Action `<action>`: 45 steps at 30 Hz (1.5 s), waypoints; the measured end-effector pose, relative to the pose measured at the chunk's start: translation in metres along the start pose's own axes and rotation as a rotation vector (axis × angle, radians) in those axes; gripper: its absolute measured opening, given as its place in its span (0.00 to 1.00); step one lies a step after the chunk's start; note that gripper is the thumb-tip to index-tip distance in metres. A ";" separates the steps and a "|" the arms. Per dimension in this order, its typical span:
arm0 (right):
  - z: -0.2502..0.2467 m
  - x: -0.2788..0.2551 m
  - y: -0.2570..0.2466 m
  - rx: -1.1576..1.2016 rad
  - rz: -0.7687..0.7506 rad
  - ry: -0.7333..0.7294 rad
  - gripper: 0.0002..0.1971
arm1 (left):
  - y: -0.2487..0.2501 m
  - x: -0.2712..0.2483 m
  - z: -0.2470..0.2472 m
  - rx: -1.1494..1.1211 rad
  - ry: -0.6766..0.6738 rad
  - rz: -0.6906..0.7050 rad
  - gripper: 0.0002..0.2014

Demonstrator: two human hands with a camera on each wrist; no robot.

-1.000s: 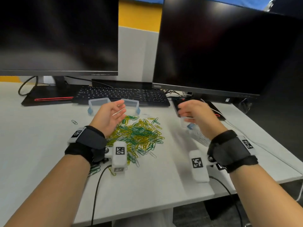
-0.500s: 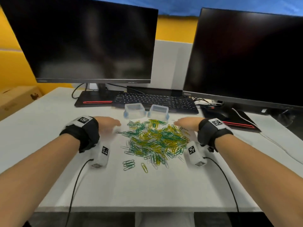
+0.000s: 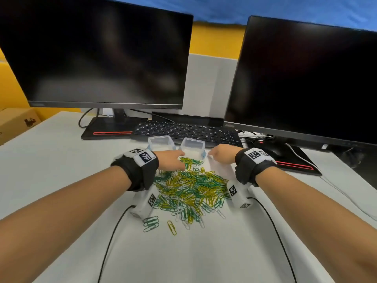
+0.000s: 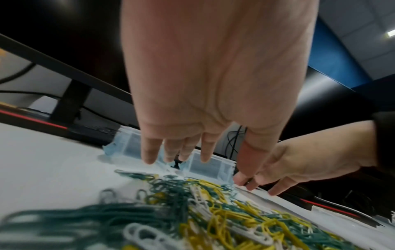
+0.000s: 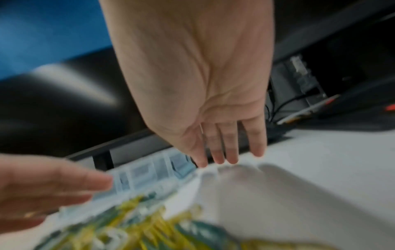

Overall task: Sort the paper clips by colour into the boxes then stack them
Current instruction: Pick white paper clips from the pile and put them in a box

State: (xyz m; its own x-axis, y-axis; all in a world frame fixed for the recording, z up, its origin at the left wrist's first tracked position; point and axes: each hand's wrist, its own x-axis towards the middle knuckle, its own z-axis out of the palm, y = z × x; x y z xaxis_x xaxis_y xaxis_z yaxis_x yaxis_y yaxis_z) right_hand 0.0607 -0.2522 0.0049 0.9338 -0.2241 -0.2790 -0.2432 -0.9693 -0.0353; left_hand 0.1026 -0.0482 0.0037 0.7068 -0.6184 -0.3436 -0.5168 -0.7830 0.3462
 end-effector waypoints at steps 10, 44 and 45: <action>0.011 0.004 -0.015 0.071 -0.174 -0.056 0.03 | 0.019 0.024 -0.001 0.280 -0.147 -0.007 0.30; 0.026 -0.056 -0.040 0.256 -0.371 -0.070 0.10 | 0.022 -0.027 0.019 0.134 -0.162 -0.057 0.23; 0.030 -0.054 -0.041 0.268 -0.373 -0.041 0.09 | 0.023 -0.025 0.022 0.123 -0.131 -0.040 0.20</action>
State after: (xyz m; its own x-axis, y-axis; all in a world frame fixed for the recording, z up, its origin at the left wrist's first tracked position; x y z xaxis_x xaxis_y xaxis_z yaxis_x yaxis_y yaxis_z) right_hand 0.0119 -0.1974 -0.0074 0.9605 0.1446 -0.2377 0.0433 -0.9216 -0.3858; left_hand 0.0629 -0.0523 0.0011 0.6631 -0.5834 -0.4690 -0.5502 -0.8047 0.2230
